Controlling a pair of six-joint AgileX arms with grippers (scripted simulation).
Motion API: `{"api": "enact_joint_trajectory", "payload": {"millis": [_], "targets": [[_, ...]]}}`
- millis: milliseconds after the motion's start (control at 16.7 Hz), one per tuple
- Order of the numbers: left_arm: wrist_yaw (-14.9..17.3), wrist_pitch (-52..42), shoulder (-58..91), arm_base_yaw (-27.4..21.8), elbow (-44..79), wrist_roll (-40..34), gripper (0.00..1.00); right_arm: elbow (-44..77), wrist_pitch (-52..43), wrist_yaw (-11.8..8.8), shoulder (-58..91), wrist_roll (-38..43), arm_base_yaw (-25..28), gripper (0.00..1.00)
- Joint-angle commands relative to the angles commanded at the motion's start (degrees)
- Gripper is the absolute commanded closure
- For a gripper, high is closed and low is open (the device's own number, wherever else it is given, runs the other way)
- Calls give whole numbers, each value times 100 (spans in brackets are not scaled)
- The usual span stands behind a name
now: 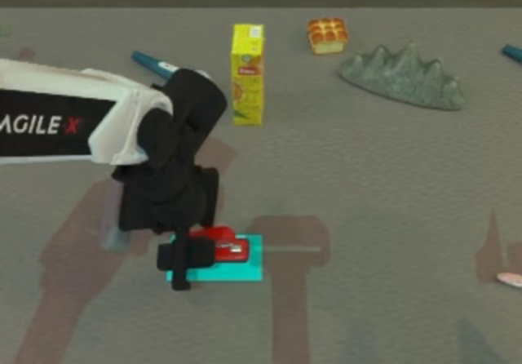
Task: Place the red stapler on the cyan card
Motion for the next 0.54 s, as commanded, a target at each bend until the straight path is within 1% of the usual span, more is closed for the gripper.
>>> {"api": "enact_joint_trajectory", "payload": {"millis": [180,240,540], "targets": [[0,0,0,0,0,0,2,0,0,0,0,0,0,0],[0,0,0,0,0,0,0,0,0,0,0,0,0,0],[0,0,0,0,0,0,0,0,0,0,0,0,0,0]]}}
